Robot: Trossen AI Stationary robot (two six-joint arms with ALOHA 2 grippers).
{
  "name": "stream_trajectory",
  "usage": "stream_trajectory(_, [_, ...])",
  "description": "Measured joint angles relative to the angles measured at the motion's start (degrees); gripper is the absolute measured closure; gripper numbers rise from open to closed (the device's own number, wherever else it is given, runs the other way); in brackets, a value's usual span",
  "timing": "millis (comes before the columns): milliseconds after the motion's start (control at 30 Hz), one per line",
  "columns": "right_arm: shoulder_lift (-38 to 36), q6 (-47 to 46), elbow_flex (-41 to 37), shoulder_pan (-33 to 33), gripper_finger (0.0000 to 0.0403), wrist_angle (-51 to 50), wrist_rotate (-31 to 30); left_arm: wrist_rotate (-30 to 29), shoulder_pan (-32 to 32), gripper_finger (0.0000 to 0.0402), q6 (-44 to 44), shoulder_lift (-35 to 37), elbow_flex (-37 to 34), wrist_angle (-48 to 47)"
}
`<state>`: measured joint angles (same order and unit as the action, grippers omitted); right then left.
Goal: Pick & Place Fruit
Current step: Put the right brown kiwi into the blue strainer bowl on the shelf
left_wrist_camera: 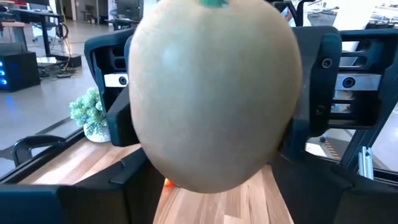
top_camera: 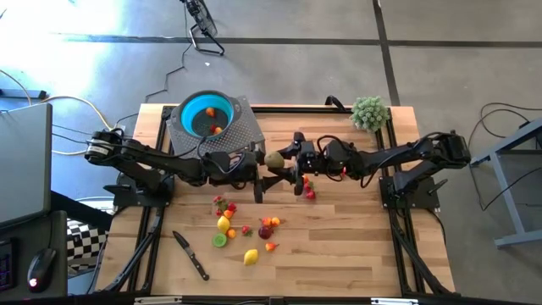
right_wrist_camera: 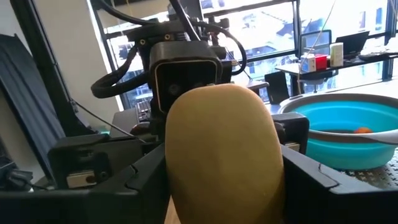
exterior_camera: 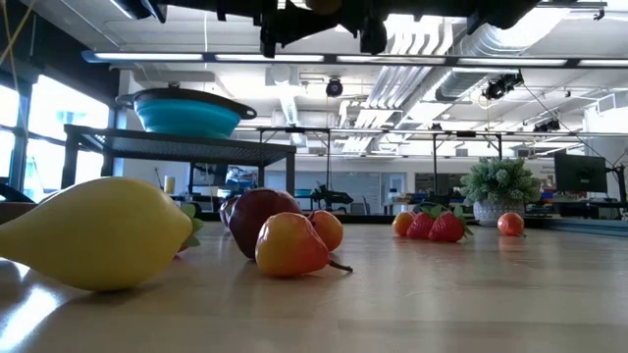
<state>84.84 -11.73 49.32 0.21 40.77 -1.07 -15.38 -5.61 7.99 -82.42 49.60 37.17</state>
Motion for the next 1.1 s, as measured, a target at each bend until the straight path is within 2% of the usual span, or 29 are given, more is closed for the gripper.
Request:
stream_trajectory(133, [0.0, -0.56, 0.0, -0.02, 0.0182, -0.42, 2.27, -0.04, 0.0, 0.0143, 0.19, -0.01, 0.0, -0.02])
stream_trajectory(1100, [-0.04, -3.07, 0.02, -0.04, 0.0184, -4.17, 5.83, 0.09, -0.02, 0.0144, 0.17, -0.04, -0.02, -0.15])
